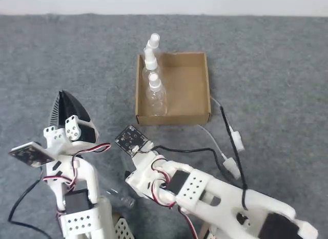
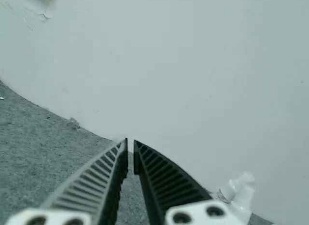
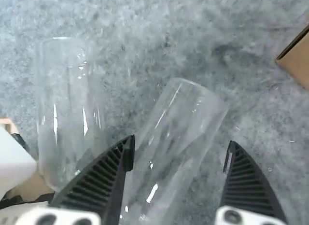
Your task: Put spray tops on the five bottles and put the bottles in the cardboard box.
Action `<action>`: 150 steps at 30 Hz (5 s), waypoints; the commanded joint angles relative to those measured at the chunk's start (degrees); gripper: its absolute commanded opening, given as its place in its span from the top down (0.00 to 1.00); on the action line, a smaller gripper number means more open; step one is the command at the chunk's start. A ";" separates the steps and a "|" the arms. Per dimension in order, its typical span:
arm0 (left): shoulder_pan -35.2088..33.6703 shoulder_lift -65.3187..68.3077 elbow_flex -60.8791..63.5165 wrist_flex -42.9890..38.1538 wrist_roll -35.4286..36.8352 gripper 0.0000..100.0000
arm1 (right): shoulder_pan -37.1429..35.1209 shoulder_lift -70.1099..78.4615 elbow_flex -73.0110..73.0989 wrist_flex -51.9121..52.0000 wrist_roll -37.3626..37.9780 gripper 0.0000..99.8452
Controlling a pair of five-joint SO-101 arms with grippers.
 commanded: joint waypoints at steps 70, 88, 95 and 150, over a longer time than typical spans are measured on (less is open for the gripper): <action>-0.18 -1.32 -0.75 -0.88 -0.88 0.99 | 21.05 -31.69 -13.36 27.91 -7.74 0.99; -0.18 -1.32 -0.75 -0.79 -0.88 0.99 | 34.42 -32.48 -5.27 27.91 -17.85 0.98; -0.18 -1.32 -0.75 -0.79 -0.88 0.99 | 40.84 -32.48 -4.92 27.82 -27.96 0.98; -0.18 -1.32 -0.75 -0.79 -0.88 0.99 | 44.09 -32.48 6.86 26.15 -59.43 0.80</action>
